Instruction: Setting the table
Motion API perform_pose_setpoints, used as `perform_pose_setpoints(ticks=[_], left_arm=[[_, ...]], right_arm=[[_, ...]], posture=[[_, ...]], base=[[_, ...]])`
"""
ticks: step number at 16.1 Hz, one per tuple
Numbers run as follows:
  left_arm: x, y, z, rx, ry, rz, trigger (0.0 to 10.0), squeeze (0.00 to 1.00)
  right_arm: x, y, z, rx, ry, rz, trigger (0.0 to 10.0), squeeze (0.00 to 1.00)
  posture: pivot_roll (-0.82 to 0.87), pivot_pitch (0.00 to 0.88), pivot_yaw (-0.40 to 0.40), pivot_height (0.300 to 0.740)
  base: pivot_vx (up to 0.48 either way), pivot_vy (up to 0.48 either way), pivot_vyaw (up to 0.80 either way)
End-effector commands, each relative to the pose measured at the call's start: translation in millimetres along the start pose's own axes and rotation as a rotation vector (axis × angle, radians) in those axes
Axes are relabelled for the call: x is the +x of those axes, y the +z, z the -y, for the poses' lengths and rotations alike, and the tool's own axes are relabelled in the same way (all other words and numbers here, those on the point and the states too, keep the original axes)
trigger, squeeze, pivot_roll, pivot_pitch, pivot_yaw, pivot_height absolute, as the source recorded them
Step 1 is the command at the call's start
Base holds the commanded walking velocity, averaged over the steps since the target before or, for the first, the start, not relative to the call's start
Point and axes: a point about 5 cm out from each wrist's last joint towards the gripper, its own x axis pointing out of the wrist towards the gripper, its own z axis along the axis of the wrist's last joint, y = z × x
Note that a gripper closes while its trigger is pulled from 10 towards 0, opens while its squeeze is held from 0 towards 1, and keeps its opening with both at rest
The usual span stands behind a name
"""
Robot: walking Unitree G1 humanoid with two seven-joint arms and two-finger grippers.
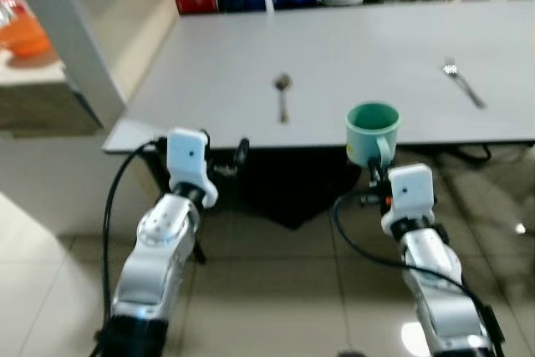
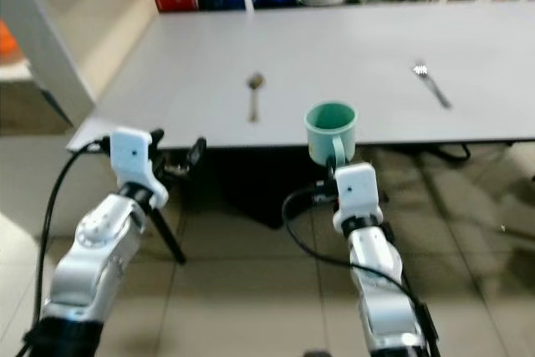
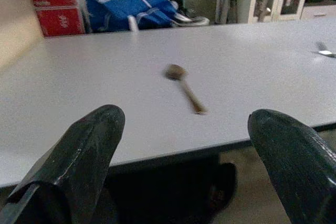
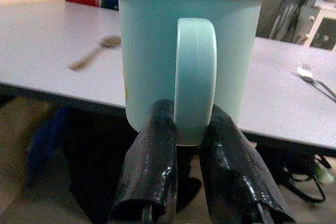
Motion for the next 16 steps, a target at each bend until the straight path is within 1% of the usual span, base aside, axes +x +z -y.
perform_pose_setpoints(ticks=[1, 9, 10, 12, 14, 15, 16], left_arm=[[3.2, 5, 1.7, 0.018, -0.017, 0.018, 10.0, 0.0], [12.5, 5, 4.7, 0.022, -0.046, 0.024, 10.0, 0.0], [13.6, 5, 6.3, 0.009, -0.057, 0.031, 10.0, 0.0], [16.4, 9, 5.4, -0.001, -0.058, 0.052, 10.0, 0.0], [18.1, 10, 2.7, 0.031, -0.038, 0.058, 10.0, 0.0], [20.4, 10, 2.4, 0.057, -0.039, 0.036, 10.0, 0.0], [20.8, 10, 2.5, 0.062, -0.041, 0.04, 10.0, 0.0]], right_arm=[[3.2, 7, -0.1, 0.006, -0.003, 0.033, 0.0, 0.0], [2.5, 9, 2.8, 0.003, -0.017, 0.041, 0.0, 0.0], [4.0, 9, 3.8, 0.004, -0.022, 0.044, 0.0, 0.0], [7.8, 10, 4.2, 0.01, -0.034, 0.046, 0.0, 0.0], [7.9, 11, 3.3, 0.012, -0.035, 0.047, 0.0, 0.0], [7.5, 10, 2.7, 0.014, -0.033, 0.045, 0.0, 0.0], [7.6, 10, 2.6, 0.015, -0.033, 0.046, 0.0, 0.0]], posture=[[-0.2, 0.0, 0.102, 0.731], [-0.23, 0.0, 0.111, 0.731], [-0.23, 0.0, 0.115, 0.731], [-0.24, 0.0, 0.121, 0.731], [-0.24, 0.0, 0.122, 0.731], [-0.24, 0.0, 0.123, 0.731], [-0.24, 0.0, 0.123, 0.731]], base=[[0.0, -0.465, 0.0], [0.0, -0.463, 0.0], [0.0, -0.442, 0.0], [0.0, 0.0, 0.0], [0.0, 0.0, 0.0], [0.442, 0.0, 0.0], [0.442, 0.0, 0.0]])
